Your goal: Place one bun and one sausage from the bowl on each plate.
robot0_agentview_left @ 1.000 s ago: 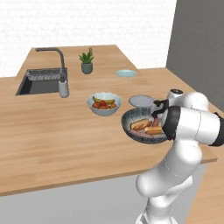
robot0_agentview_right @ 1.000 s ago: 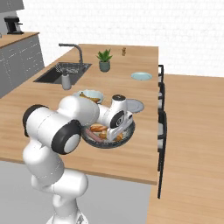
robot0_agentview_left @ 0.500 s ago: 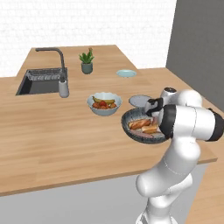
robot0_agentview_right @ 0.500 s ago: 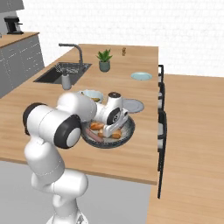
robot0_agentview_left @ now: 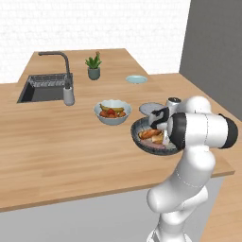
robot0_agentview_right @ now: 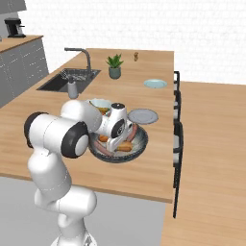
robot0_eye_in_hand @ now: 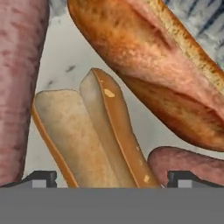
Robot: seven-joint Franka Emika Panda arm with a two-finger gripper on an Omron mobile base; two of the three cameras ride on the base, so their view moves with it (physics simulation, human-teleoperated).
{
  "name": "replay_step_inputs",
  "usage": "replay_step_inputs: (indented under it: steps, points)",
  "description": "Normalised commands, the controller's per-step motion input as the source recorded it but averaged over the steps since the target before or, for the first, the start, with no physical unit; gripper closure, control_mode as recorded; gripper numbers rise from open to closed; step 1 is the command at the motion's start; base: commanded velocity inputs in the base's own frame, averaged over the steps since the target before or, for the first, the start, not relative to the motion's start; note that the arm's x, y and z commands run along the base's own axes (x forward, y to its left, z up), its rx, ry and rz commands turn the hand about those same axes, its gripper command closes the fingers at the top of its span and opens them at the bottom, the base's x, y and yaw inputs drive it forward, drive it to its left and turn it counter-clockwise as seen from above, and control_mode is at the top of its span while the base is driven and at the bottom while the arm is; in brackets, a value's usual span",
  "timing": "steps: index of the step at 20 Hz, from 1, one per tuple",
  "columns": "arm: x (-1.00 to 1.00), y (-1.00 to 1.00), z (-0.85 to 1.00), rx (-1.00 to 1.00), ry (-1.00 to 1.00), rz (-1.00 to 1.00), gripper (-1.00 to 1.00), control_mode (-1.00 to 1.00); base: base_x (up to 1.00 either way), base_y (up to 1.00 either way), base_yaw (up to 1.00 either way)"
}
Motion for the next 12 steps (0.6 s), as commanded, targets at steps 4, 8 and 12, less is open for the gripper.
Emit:
replay_step_inputs:
  steps: [4, 8, 12]
  points:
    - [0.00, 0.34, -0.34, -0.02, 0.01, 0.07, -1.00, -1.00, 0.00, 0.00, 0.00]
    - [0.00, 0.20, -0.28, 0.00, 0.00, 0.06, 1.00, -1.00, 0.00, 0.00, 0.00]
    - [0.00, 0.05, -0.04, 0.00, 0.00, 0.01, 1.00, -1.00, 0.00, 0.00, 0.00]
